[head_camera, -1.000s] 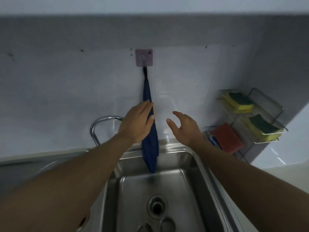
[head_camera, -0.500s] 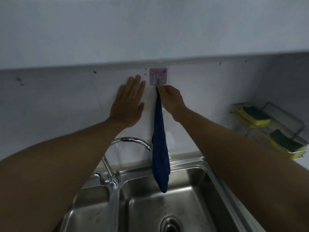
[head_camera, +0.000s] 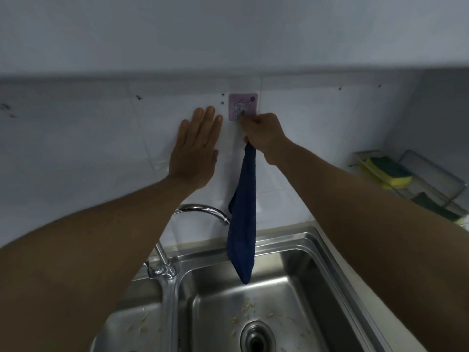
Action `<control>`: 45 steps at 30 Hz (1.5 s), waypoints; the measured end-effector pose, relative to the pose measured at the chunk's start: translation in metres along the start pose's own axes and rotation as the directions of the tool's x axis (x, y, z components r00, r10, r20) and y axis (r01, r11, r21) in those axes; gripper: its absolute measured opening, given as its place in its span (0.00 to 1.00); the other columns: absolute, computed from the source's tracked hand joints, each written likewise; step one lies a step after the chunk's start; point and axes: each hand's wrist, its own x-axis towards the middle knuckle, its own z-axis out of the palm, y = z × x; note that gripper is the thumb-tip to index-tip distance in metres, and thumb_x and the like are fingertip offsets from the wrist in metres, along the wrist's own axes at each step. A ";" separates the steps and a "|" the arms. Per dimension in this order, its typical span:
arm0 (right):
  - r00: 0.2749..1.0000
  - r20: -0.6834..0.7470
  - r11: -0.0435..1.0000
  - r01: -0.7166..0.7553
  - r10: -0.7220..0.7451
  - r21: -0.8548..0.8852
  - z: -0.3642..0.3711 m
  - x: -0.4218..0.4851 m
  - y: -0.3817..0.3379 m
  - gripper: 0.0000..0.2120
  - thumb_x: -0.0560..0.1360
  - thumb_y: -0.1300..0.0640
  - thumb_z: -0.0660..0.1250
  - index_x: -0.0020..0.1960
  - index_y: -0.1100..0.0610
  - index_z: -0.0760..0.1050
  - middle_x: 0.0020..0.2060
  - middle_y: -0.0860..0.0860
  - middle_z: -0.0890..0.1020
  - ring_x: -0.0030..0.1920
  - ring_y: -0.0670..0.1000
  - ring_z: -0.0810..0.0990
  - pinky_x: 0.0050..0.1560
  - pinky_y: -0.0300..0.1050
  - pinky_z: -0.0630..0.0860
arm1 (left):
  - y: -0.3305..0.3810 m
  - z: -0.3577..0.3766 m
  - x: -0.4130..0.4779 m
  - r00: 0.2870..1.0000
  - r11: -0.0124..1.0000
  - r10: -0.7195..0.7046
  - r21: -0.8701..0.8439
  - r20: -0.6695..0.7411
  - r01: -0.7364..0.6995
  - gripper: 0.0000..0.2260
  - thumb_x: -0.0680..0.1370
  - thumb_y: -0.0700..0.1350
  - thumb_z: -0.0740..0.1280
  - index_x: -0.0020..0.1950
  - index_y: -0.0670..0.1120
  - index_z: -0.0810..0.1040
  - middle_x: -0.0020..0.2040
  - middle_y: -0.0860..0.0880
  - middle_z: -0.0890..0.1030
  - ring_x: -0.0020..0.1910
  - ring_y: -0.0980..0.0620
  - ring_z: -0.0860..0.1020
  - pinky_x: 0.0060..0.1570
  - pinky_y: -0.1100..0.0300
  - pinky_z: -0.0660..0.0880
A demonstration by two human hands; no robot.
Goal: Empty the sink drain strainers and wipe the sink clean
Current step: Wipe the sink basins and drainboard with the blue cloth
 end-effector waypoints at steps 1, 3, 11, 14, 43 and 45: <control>0.996 -0.035 0.984 0.071 -0.077 -0.161 -0.001 0.000 -0.002 0.15 0.79 0.53 0.66 0.36 0.59 0.75 0.31 0.53 0.78 0.32 0.52 0.78 0.35 0.45 0.78 | 0.001 0.000 0.000 1.000 1.000 -0.002 0.007 0.006 0.002 0.33 0.82 0.49 0.58 0.82 0.44 0.44 0.82 0.42 0.44 0.81 0.41 0.43 0.78 0.42 0.47; 0.961 -0.058 0.865 0.216 -0.270 -0.452 -0.003 -0.004 -0.005 0.17 0.80 0.52 0.65 0.33 0.55 0.73 0.30 0.50 0.77 0.31 0.50 0.77 0.32 0.41 0.75 | 0.001 -0.003 0.000 1.000 1.000 -0.003 0.016 0.030 0.002 0.36 0.81 0.49 0.61 0.82 0.44 0.43 0.82 0.42 0.42 0.81 0.41 0.42 0.78 0.42 0.47; 0.882 0.007 0.708 0.383 -0.472 -0.594 -0.006 -0.023 0.009 0.11 0.80 0.54 0.67 0.45 0.62 0.78 0.37 0.53 0.82 0.38 0.51 0.81 0.45 0.45 0.79 | 0.003 -0.020 -0.003 0.992 0.999 -0.011 -0.036 0.125 0.015 0.44 0.75 0.47 0.66 0.81 0.45 0.40 0.82 0.43 0.40 0.80 0.42 0.39 0.79 0.43 0.47; 0.914 -0.052 0.831 0.340 -0.402 -0.440 -0.014 -0.032 0.013 0.11 0.79 0.52 0.68 0.43 0.58 0.78 0.33 0.51 0.84 0.33 0.47 0.84 0.42 0.42 0.81 | 0.006 -0.030 -0.008 0.991 0.984 0.041 -0.175 0.130 -0.018 0.38 0.78 0.48 0.64 0.82 0.43 0.47 0.82 0.44 0.43 0.81 0.43 0.42 0.79 0.45 0.48; 0.772 0.585 0.954 -0.301 0.248 -0.007 -0.108 -0.199 0.101 0.10 0.78 0.60 0.68 0.58 0.58 0.82 0.52 0.51 0.86 0.54 0.51 0.85 0.55 0.48 0.82 | 0.137 -0.138 -0.117 0.718 0.129 -0.010 -0.711 0.696 0.691 0.11 0.83 0.37 0.59 0.59 0.35 0.80 0.52 0.41 0.84 0.50 0.48 0.83 0.43 0.58 0.83; 0.784 0.585 0.965 -0.261 0.207 0.010 -0.110 -0.206 0.105 0.09 0.77 0.62 0.70 0.56 0.62 0.83 0.50 0.54 0.87 0.51 0.52 0.86 0.50 0.44 0.82 | 0.139 -0.143 -0.124 0.693 0.151 -0.051 -0.681 0.719 0.717 0.11 0.83 0.37 0.61 0.56 0.35 0.81 0.50 0.41 0.85 0.48 0.47 0.84 0.43 0.58 0.83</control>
